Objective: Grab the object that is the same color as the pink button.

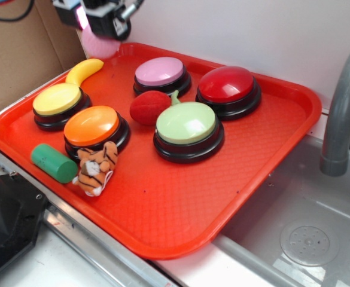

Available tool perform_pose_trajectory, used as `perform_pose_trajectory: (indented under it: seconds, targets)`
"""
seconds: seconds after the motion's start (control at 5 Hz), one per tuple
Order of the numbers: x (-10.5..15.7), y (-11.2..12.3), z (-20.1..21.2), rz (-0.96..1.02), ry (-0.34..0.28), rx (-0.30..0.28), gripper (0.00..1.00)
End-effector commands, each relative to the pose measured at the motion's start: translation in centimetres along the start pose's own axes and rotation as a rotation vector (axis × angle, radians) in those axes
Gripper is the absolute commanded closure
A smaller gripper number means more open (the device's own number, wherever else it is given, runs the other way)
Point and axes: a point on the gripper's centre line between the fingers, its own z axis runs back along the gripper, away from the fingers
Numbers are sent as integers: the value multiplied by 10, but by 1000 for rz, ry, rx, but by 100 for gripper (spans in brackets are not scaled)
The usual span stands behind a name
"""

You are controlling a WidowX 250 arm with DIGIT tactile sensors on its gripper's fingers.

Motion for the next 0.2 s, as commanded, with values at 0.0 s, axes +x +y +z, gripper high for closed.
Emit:
perform_pose_trajectory:
  seconds: [0.0]
  targets:
    - [12, 35, 7, 37, 56, -89, 100]
